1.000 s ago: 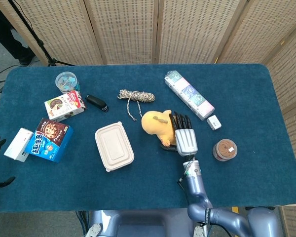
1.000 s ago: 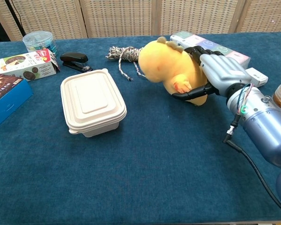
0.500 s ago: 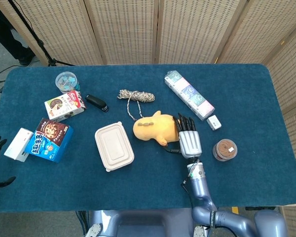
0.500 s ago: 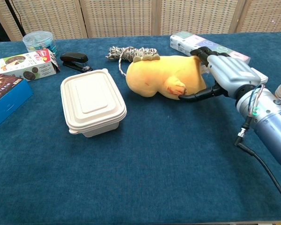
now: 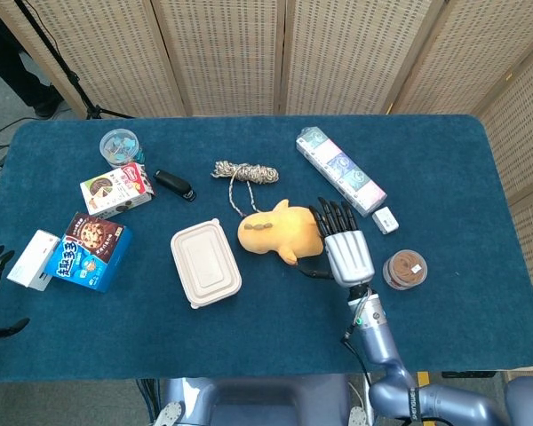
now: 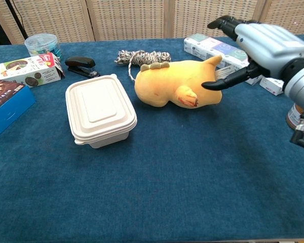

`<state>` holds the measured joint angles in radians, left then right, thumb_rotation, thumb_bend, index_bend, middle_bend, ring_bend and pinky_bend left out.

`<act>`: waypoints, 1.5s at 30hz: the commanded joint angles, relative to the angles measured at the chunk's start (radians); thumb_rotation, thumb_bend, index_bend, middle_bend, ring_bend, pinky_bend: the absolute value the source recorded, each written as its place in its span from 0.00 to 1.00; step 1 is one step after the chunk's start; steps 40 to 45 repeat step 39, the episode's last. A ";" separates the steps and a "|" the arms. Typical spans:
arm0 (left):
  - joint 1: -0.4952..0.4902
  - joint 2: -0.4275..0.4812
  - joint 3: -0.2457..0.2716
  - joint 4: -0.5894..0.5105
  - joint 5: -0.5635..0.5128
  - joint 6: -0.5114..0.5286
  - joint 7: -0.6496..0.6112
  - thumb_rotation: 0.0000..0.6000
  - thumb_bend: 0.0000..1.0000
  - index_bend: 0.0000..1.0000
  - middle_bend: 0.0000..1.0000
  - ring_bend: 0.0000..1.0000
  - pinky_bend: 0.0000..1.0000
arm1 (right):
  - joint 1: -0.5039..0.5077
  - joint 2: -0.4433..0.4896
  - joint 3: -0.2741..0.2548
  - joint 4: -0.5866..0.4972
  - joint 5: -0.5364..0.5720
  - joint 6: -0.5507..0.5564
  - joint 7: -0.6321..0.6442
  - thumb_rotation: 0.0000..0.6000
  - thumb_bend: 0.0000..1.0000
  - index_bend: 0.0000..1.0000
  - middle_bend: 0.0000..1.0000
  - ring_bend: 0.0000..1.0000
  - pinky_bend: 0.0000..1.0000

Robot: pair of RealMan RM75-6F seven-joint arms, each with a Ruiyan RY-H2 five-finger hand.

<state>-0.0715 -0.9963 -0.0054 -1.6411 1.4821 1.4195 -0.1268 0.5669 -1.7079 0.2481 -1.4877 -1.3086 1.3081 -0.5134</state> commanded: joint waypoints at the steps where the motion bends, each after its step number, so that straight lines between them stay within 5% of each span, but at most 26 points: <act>1: 0.001 0.001 0.001 0.001 0.002 0.002 -0.004 1.00 0.00 0.00 0.00 0.00 0.00 | -0.034 0.114 -0.027 -0.113 -0.063 0.045 -0.053 0.56 0.00 0.00 0.00 0.00 0.00; 9: 0.005 0.000 0.004 0.000 0.010 0.011 0.002 1.00 0.00 0.00 0.00 0.00 0.00 | -0.134 0.330 -0.100 -0.255 -0.175 0.152 -0.121 0.57 0.00 0.00 0.00 0.00 0.00; 16: 0.008 -0.006 0.005 -0.004 0.012 0.019 0.020 1.00 0.00 0.00 0.00 0.00 0.00 | -0.241 0.431 -0.176 -0.222 -0.259 0.255 -0.076 0.56 0.00 0.00 0.00 0.00 0.00; 28: 0.004 -0.025 0.002 -0.016 0.000 0.012 0.080 1.00 0.00 0.00 0.00 0.00 0.00 | -0.405 0.433 -0.241 -0.024 -0.335 0.433 0.147 0.57 0.00 0.00 0.00 0.00 0.00; 45: -0.003 -0.043 -0.005 -0.021 -0.014 0.005 0.129 1.00 0.00 0.00 0.00 0.00 0.00 | -0.452 0.438 -0.227 0.019 -0.310 0.430 0.259 0.58 0.00 0.00 0.00 0.00 0.00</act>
